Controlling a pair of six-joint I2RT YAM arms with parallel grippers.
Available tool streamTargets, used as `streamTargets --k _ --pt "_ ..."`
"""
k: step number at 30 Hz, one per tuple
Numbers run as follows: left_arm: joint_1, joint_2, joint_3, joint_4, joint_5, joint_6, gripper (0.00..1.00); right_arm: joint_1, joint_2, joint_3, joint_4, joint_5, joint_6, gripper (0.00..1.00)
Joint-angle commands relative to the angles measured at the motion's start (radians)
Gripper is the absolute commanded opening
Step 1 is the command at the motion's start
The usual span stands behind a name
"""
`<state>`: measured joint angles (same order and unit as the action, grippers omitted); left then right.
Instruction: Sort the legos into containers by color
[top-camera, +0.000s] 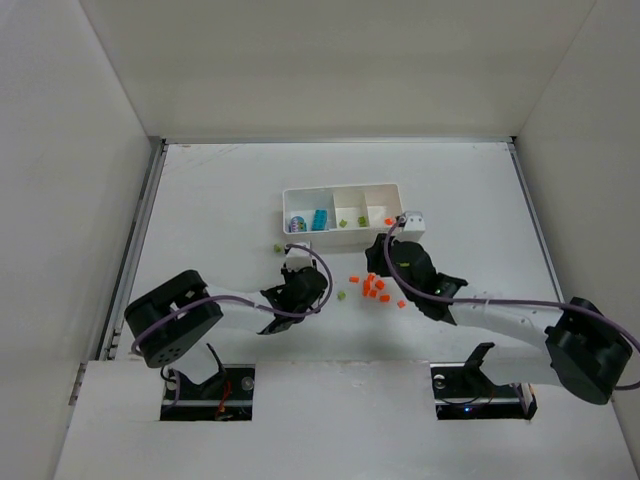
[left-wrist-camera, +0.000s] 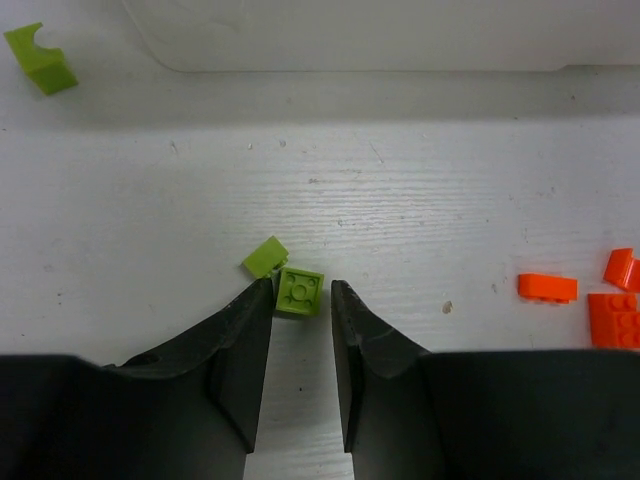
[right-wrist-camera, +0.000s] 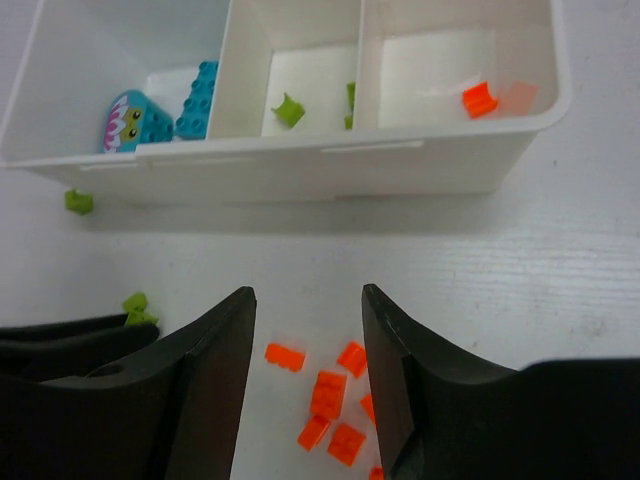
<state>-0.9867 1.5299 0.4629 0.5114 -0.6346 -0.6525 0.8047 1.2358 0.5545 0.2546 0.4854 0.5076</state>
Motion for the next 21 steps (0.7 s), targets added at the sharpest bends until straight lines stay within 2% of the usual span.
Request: streamTargets --k 1,4,6,16,21 --pt "0.006 0.018 0.031 0.009 -0.014 0.005 0.24 0.053 -0.061 -0.053 0.019 0.044 0.074 0.52" --pt "-0.003 0.001 0.033 0.001 -0.013 0.017 0.16 0.098 -0.084 -0.090 -0.008 0.044 0.115 0.52" --pt "-0.011 -0.023 0.033 -0.005 -0.007 0.027 0.14 0.130 -0.087 -0.102 -0.020 0.045 0.123 0.52" --pt "-0.034 -0.244 0.126 -0.161 0.018 0.070 0.14 0.213 -0.113 -0.160 -0.029 0.055 0.177 0.52" --pt "0.018 -0.202 0.262 -0.162 0.084 0.134 0.15 0.230 -0.131 -0.185 -0.028 0.055 0.190 0.52"
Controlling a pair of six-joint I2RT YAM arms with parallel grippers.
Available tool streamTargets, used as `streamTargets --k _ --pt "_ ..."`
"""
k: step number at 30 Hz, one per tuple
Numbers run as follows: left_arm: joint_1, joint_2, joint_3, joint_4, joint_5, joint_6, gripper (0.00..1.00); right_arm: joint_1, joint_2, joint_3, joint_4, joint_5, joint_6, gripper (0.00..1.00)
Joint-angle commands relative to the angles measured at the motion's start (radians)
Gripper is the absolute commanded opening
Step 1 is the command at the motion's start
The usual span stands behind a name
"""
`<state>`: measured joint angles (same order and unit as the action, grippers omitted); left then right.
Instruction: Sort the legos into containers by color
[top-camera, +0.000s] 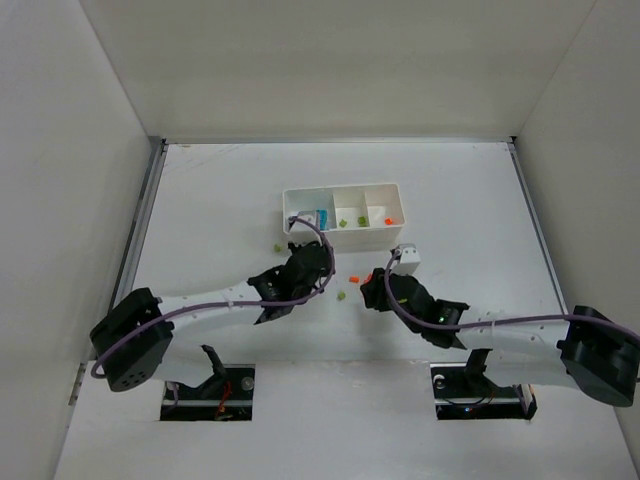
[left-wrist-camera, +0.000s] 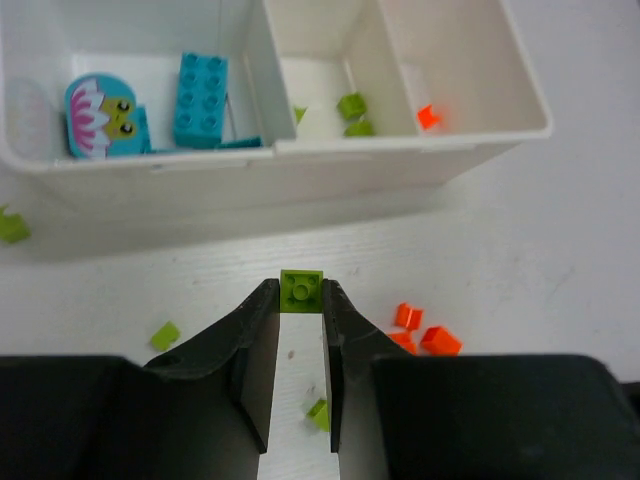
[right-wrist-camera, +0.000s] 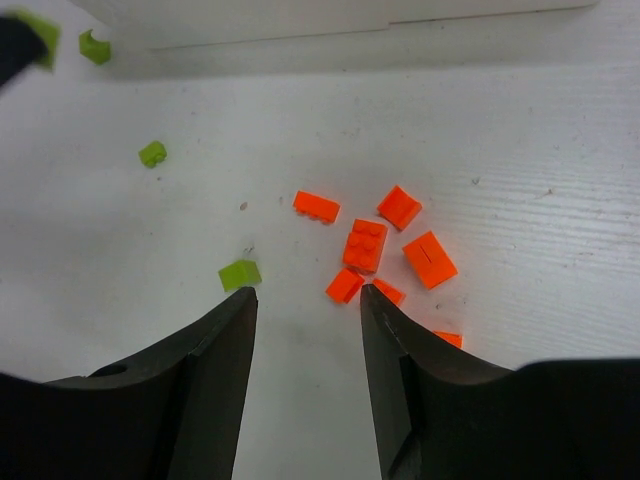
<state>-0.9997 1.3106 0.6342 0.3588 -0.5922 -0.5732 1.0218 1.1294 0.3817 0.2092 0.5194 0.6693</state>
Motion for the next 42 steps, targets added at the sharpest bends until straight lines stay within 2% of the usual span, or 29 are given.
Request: streamTargets --k 1,13,19,23,28,33,42 --pt "0.043 0.036 0.122 -0.004 0.060 0.065 0.15 0.013 -0.029 -0.020 0.022 0.021 0.032 0.51" --pt "0.183 0.455 0.508 0.032 0.189 0.171 0.16 0.027 -0.063 -0.047 -0.002 0.057 0.079 0.51" --pt "0.215 0.561 0.616 0.009 0.204 0.185 0.22 -0.015 0.016 0.014 0.010 0.039 0.043 0.49" --pt "0.236 0.579 0.636 0.002 0.218 0.193 0.33 -0.013 0.082 0.071 0.013 0.042 0.013 0.48" --pt "0.253 0.492 0.563 0.019 0.238 0.188 0.42 -0.013 0.171 0.121 0.045 0.036 -0.003 0.49" --pt "0.255 0.343 0.397 0.055 0.246 0.168 0.36 -0.022 0.271 0.180 0.068 0.015 -0.025 0.48" --pt "0.230 0.035 0.010 0.103 0.187 0.095 0.35 -0.024 0.426 0.243 0.079 0.028 -0.022 0.50"
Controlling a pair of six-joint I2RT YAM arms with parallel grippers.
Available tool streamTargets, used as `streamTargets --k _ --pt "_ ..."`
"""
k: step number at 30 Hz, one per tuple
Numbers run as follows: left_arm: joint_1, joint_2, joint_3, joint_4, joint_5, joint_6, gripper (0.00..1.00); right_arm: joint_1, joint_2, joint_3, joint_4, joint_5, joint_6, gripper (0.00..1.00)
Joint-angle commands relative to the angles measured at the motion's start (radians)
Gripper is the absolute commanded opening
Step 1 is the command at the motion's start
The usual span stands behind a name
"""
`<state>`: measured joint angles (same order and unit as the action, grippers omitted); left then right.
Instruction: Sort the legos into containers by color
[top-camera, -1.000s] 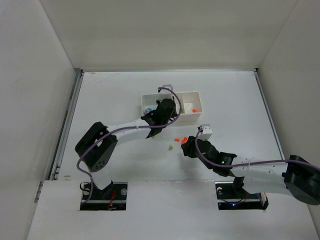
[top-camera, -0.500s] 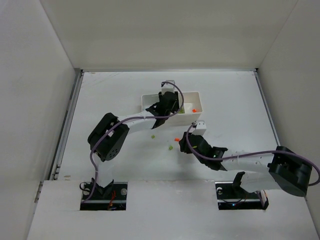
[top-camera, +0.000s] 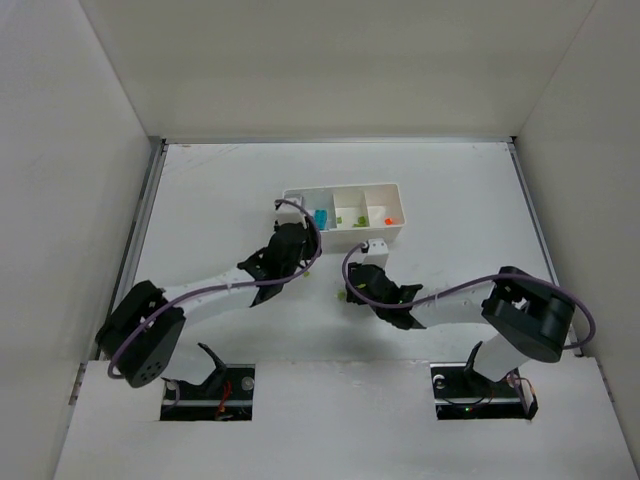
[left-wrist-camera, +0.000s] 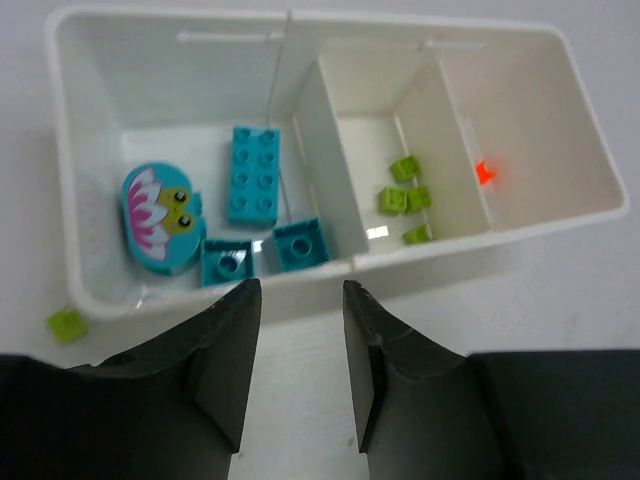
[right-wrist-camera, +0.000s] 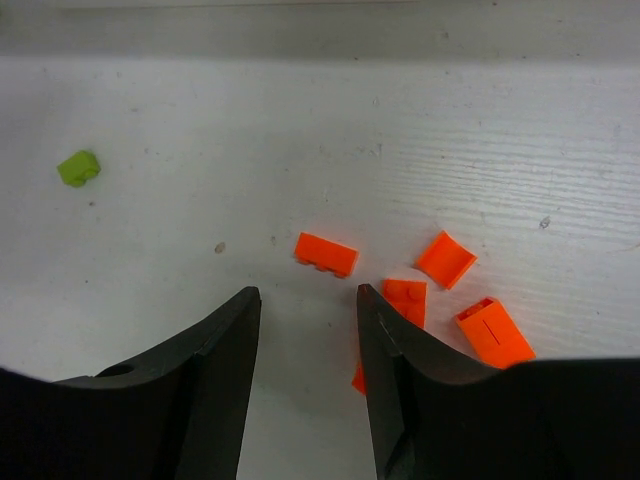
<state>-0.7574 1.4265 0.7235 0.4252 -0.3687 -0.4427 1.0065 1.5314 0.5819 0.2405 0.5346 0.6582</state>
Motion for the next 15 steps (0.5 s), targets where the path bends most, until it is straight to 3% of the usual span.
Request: streamTargets --k 1,8,15 --pt "-0.016 -0.122 -0.119 0.034 -0.048 -0.045 0.35 -0.016 0.038 0.047 0.048 0.025 -0.014 0.50" --pt "-0.039 -0.299 -0.295 0.006 -0.078 -0.065 0.35 -0.030 0.091 0.076 0.042 0.048 -0.029 0.47" --pt "-0.033 -0.321 -0.380 -0.011 -0.095 -0.093 0.36 -0.030 0.116 0.096 0.000 0.080 -0.040 0.34"
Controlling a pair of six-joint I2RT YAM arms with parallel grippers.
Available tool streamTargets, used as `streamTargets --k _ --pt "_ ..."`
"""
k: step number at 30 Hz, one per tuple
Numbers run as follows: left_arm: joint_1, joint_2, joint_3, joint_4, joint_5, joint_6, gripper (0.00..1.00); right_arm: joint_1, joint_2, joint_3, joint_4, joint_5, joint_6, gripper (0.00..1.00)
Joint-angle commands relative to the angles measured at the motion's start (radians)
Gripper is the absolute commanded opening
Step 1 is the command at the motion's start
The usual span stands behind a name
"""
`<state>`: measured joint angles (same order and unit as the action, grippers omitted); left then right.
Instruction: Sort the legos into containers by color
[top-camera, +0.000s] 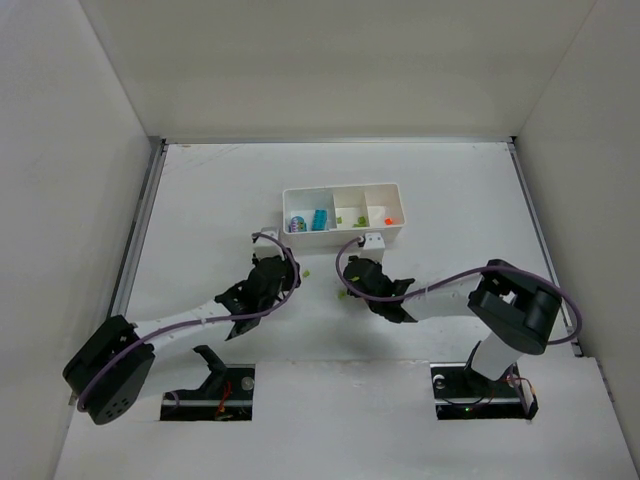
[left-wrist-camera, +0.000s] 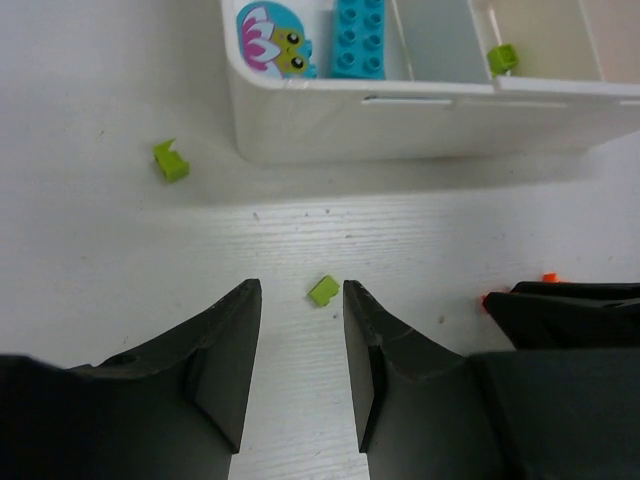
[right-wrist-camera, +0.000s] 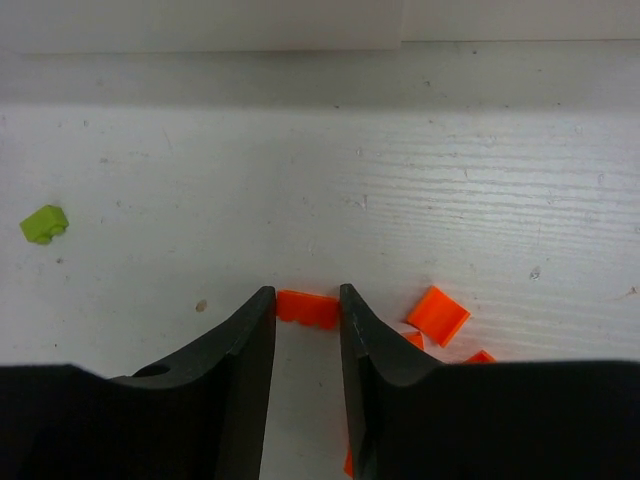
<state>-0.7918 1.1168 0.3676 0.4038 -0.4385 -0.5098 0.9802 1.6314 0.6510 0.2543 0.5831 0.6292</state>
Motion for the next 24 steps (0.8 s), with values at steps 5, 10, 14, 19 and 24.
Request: streamTargets --k 5,10,14,19,24 --pt "0.013 0.027 -0.048 0.053 -0.022 -0.026 0.38 0.005 -0.021 0.036 -0.052 0.078 -0.019 0.29" --pt "0.009 0.060 -0.033 0.081 -0.012 -0.019 0.43 0.007 -0.160 0.039 -0.072 0.064 -0.058 0.29" --pt "0.007 0.084 -0.009 0.085 0.030 -0.016 0.46 -0.040 -0.298 0.048 -0.096 0.014 -0.091 0.30" --pt "0.004 0.120 0.002 0.099 0.041 -0.018 0.48 -0.197 -0.360 0.114 -0.090 -0.080 -0.172 0.30" --pt "0.004 0.150 0.007 0.115 0.035 -0.019 0.49 -0.340 -0.236 0.238 -0.073 -0.149 -0.233 0.30"
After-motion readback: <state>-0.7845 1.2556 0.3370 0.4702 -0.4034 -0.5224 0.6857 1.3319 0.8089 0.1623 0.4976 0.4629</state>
